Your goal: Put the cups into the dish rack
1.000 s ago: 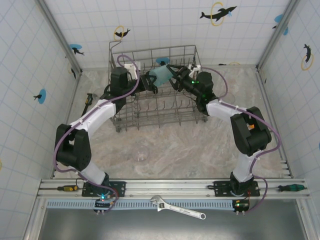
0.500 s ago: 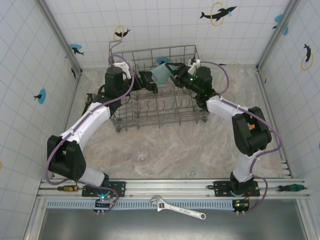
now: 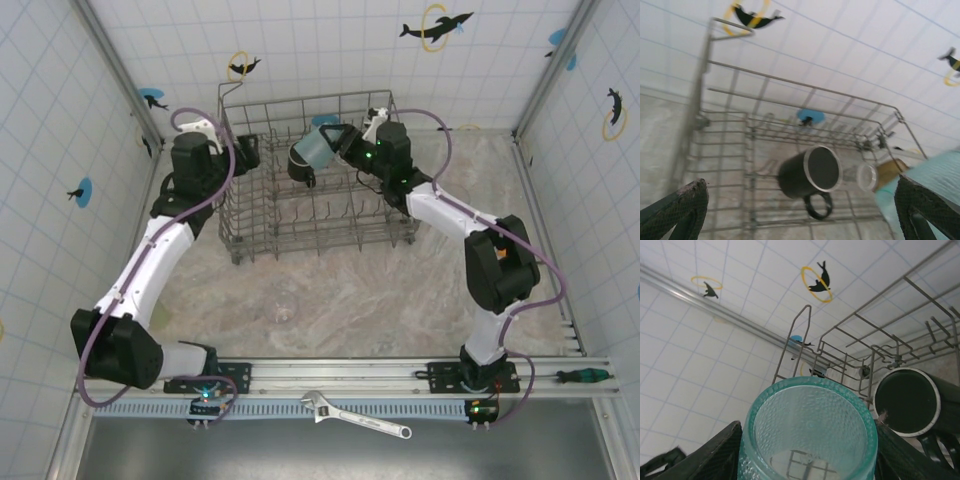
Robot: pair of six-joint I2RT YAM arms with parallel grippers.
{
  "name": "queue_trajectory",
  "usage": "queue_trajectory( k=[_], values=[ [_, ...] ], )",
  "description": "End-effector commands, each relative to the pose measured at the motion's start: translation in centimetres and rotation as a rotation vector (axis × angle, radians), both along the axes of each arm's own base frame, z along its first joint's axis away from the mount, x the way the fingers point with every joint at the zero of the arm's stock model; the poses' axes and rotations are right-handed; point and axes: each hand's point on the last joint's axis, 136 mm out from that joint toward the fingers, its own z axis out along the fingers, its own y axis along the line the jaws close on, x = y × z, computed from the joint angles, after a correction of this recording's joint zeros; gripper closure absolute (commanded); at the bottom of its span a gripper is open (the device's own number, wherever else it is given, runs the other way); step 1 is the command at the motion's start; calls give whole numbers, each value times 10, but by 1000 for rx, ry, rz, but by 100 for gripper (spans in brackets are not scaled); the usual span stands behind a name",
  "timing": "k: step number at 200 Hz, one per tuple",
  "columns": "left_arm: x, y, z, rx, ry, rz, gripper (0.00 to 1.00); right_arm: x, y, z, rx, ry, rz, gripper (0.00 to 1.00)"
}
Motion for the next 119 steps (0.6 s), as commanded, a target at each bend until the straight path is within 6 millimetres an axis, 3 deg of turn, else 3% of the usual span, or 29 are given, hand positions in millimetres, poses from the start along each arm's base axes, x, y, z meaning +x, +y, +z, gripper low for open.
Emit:
queue_trajectory(
  k=[1,36,113,119],
  values=[
    [-8,36,0,36,-3,77,3,5,11,-9,-101,-61,-10,65],
    [-18,82,-23,26,27,184,3,4,27,-21,-198,-96,-9,65],
    [-27,105,-58,95,98,243,3,3,74,-36,-488,-262,-20,65],
    [-29,106,-72,97,125,243,3,3,77,-37,-505,-271,-20,65]
  ],
)
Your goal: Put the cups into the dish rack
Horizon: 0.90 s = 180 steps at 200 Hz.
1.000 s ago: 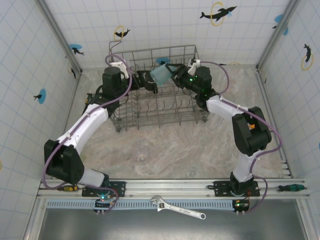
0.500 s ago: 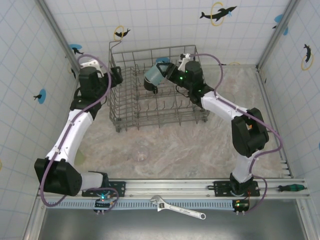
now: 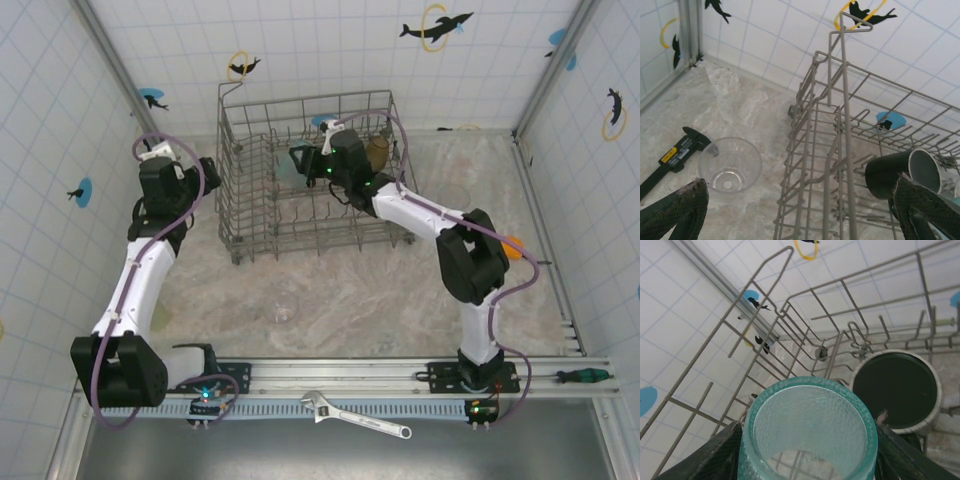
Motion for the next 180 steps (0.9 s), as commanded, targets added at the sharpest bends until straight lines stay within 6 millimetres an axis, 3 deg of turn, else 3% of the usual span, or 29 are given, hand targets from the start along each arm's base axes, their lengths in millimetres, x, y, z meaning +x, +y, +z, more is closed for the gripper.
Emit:
queue_trajectory(
  k=[1,49,85,180],
  values=[
    [-6,9,-21,37,40,17,3,8,11,12,-94,-116,-18,65],
    [-16,10,-41,-6,92,25,3,11,33,5,-224,-217,-34,65],
    [-17,18,-40,23,100,55,3,16,44,0,-315,-279,-67,64],
    [-16,21,-48,-32,105,66,3,26,55,-39,-348,-258,-45,64]
  ],
)
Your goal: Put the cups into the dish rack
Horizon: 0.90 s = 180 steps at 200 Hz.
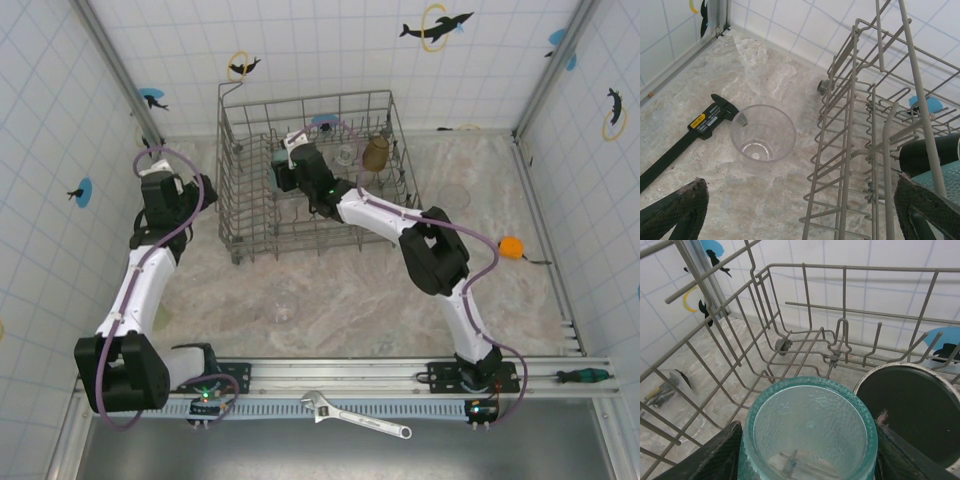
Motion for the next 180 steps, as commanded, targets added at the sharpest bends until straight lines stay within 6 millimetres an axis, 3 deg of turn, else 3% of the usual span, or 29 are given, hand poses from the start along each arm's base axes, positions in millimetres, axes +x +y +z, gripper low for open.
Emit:
queue_trajectory(
  k=[1,57,59,64,139,180],
  values=[
    [-1,2,-4,-23,14,6,3,9,8,14,26,-47,5,64],
    [-1,6,-4,-32,9,15,3,8,14,3,17,-40,36,64],
    [-1,6,-5,-34,12,13,3,8,15,-9,3,-26,37,64],
    [-1,5,-5,-39,11,10,3,9,15,-15,-4,-20,36,63],
    [1,5,-7,-71,15,6,3,22,12,-43,15,31,30,61],
    [-1,10,-4,-68,0,17,3,22,14,-48,11,44,46,51]
  ],
)
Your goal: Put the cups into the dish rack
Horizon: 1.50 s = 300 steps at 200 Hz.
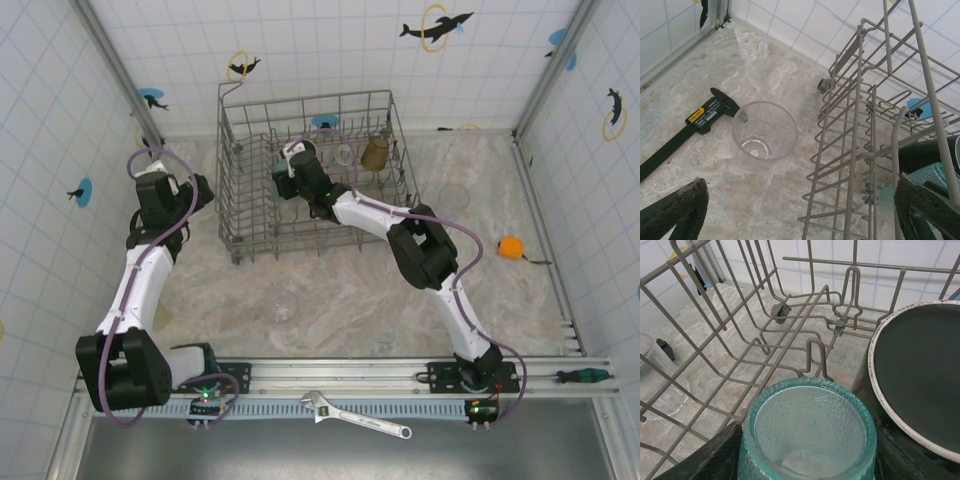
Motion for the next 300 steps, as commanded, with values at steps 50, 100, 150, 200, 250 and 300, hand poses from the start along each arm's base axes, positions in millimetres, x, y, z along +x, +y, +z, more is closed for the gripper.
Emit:
queue_trajectory(
  k=[50,100,150,200,250,300],
  values=[
    [-1,2,0,-23,-7,4,3,2,14,21,66,-31,36,30],
    [-1,3,0,-23,-8,3,3,-9,19,43,86,-37,56,18],
    [-1,3,0,-28,-9,3,3,-16,19,78,144,-55,65,14],
    [-2,4,2,-23,-13,7,3,-20,10,111,169,-76,55,6],
    [-2,4,4,-36,-18,13,3,-35,-4,142,184,-81,55,0],
    [-4,25,-1,30,10,110,3,-60,-32,160,167,-99,60,0]
  ],
)
